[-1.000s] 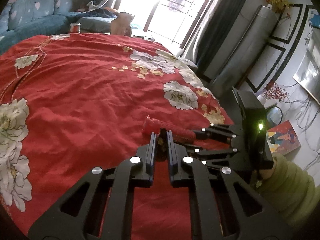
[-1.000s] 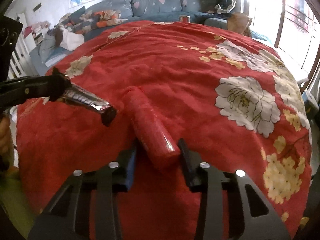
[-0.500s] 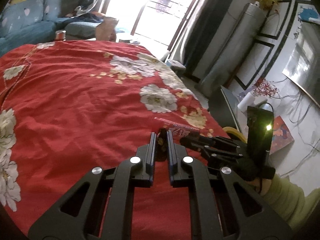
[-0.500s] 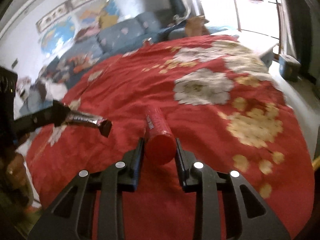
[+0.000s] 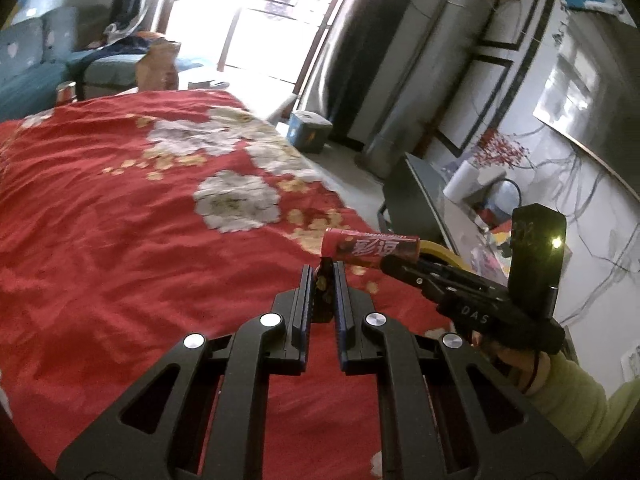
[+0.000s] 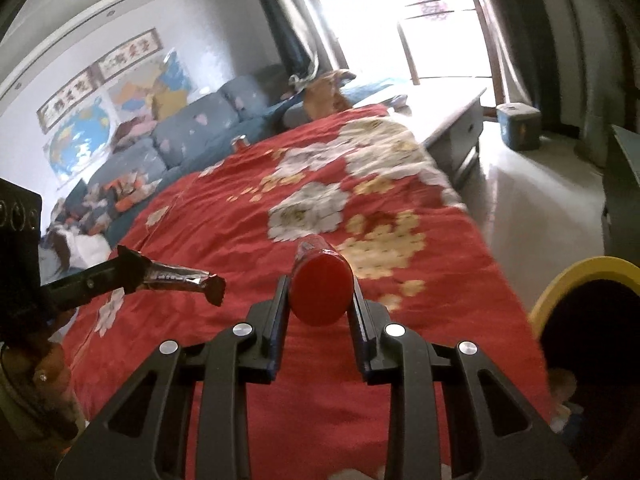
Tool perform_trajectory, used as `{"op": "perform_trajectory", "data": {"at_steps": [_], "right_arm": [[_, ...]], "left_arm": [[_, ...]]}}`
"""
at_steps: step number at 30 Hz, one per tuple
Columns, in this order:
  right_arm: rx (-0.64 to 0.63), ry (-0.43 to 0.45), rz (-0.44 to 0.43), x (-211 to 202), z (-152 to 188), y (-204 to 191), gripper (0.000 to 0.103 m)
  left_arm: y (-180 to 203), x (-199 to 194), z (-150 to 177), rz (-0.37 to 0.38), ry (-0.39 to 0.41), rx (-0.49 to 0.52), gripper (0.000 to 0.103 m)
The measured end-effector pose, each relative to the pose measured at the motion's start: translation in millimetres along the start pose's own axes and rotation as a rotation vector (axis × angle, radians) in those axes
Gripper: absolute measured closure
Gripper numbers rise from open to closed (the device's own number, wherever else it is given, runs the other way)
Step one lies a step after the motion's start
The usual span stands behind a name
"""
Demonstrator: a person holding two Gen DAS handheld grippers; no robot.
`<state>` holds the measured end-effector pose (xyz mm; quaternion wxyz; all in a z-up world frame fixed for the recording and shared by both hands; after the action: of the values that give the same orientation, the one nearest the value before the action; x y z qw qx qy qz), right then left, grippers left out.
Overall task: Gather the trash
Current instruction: 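Carry the dark wrapper and red can over the yellow-rimmed bin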
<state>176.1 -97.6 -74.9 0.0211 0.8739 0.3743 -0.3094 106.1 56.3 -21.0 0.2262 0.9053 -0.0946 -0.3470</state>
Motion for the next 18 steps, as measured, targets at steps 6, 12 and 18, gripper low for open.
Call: {"op": "perform_trajectory", "data": {"at_steps": [6,12,18], "right_arm": [[0.045,0.027,0.046,-23.7,6.0,23.2,0.076],[0.086,0.045,0.098,-44.4,12.2,45.8,0.076],[0.121,0.07,0.159,-67.0,21.2,71.3,0.076]], "left_arm": [[29.2,17.7,1.7,0.032,-0.025,0.05,0.097],[53.7,34.0,6.4,0.063,-0.052,0.088,0.097],[76.0,49.9,11.9,0.091,-0.077,0.118,0.097]]}}
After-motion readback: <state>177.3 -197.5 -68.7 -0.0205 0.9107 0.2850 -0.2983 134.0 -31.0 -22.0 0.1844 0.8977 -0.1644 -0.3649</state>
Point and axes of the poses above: each gripper's, at about its wrist camera, not at the fingertips, and x roughly the way its jaws point, y to its right, z to its underside, the point moved 1 cm from there along x, roughly the way its jaws point, and after that the axes turned 10 degrees about -x, right-handed, at the moved point
